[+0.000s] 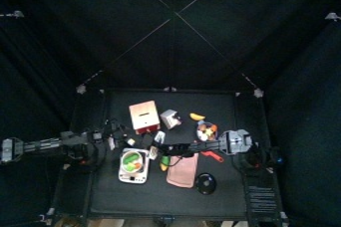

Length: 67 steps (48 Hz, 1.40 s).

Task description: Place salmon sushi on pink plate

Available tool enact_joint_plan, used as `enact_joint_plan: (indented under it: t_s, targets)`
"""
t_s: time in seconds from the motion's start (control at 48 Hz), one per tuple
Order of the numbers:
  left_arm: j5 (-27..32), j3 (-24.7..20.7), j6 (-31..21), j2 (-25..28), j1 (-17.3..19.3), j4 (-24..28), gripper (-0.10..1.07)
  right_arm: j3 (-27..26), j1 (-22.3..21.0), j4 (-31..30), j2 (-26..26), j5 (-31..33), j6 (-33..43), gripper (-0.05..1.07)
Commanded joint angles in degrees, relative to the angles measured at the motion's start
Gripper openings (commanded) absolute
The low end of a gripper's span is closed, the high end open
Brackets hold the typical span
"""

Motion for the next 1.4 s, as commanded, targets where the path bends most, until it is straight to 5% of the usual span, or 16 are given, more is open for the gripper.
enact_joint_plan:
  t_s: [0.0, 0.292, 0.604, 0.896, 1.375]
  targets:
    - [-0.5, -0.6, 0.0, 0.1, 0.0, 0.0, 0.82, 0.2, 0.0, -0.1, -5.2, 1.2, 0.0, 0.68]
    - [-0.6, -0.5, -0.1, 0.1, 0.0, 0.0, 0.82, 8.0, 3.7, -0.1, -15.6, 7.6, 0.0, 0.68]
    - [-1.0, -0.2, 0.0, 0.2, 0.0, -1.4, 0.82, 19.8, 13.6, -0.2, -24.7, 16.3, 0.0, 0.68]
    - [-3.3, 0.0, -0.1, 0.3, -0.4, -4.0, 0.82, 25.9, 21.4, 3.3, -24.8, 20.9, 0.1, 0.67]
    - [-7.0, 0.3, 0.3, 2.3, -3.6, -6.5, 0.82, 26.7, 21.9, 11.5, -21.6, 23.7, -0.1, 0.68]
